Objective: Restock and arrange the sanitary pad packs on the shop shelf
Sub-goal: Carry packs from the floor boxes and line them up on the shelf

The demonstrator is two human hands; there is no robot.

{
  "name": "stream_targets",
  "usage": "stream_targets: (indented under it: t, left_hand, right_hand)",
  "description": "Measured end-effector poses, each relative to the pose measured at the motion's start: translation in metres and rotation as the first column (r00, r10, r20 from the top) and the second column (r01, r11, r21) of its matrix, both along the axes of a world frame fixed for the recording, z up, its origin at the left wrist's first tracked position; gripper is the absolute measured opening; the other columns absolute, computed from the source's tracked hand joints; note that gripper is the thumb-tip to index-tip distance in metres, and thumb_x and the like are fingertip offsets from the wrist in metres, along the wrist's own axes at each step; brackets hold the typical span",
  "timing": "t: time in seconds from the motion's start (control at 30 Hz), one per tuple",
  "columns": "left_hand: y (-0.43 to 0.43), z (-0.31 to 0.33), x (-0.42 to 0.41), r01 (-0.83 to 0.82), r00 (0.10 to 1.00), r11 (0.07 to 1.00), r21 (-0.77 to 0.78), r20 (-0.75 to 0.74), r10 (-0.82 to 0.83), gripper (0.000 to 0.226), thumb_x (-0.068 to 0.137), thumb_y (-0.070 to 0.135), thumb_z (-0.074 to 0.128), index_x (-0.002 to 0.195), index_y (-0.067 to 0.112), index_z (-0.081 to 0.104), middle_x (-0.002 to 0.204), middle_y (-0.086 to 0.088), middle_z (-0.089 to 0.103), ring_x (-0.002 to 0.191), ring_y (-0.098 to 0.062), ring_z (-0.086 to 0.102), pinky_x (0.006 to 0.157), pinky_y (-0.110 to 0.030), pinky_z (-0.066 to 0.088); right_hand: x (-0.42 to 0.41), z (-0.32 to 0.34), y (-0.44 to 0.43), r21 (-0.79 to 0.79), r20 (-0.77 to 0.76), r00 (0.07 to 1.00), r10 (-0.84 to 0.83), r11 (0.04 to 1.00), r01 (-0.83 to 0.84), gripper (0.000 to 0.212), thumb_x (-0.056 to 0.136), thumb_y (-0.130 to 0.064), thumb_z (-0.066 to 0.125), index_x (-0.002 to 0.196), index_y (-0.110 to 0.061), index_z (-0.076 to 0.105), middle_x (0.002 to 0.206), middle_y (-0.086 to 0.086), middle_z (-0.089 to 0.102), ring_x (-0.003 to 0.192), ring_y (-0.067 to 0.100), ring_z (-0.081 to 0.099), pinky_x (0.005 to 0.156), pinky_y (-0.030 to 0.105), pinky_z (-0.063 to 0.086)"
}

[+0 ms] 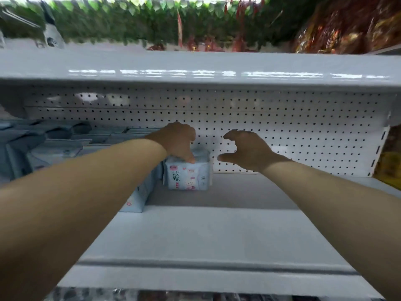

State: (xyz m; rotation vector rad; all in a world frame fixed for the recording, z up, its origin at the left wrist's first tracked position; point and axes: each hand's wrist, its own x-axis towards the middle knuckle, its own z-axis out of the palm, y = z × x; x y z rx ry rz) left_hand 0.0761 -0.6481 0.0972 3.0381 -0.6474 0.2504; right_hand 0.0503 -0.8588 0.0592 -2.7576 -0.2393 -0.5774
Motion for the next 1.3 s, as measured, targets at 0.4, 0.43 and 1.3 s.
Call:
stream_targets:
  t: [0.4,0.43,1.3]
  left_hand:
    - [-0.129,-0.056,-0.180,-0.178,0.965,0.835,-0.521,0.073,0.251,0.061,0.088,0.032,0.073,0.142,0.017,0.049,0.136,-0.019,0.045,0.125,-0.039,0.046,0.101,-0.043,0.045]
    - [-0.140,-0.061,-0.198,-0.185,0.964,0.821,-0.541,0.063,0.259,0.060,0.090,0.033,0.071,0.142,0.015,0.049,0.139,-0.018,0.044,0.128,-0.039,0.044,0.103,-0.045,0.044]
    - [-0.290,-0.287,-0.353,-0.209,0.952,0.920,-0.332,-0.284,0.113,0.045,0.094,0.035,0.061,0.132,0.014,0.054,0.127,-0.017,0.049,0.121,-0.038,0.048,0.098,-0.046,0.046]
  right_hand:
    - [-0.180,0.017,-0.116,-0.215,0.009,1.000,-0.010,0.976,0.012,0.073,0.088,-0.045,0.073,0.150,-0.027,0.040,0.144,0.006,0.049,0.136,0.026,0.040,0.101,0.040,0.044]
    - [-0.196,0.013,-0.128,-0.218,0.000,1.000,-0.004,0.976,0.004,0.072,0.088,-0.045,0.073,0.150,-0.026,0.041,0.145,0.006,0.048,0.136,0.026,0.040,0.101,0.040,0.044]
    - [-0.343,-0.238,-0.299,-0.055,-0.453,0.885,-0.109,0.994,0.095,0.060,0.097,-0.050,0.058,0.146,-0.017,0.045,0.147,0.010,0.047,0.136,0.030,0.043,0.106,0.041,0.042]
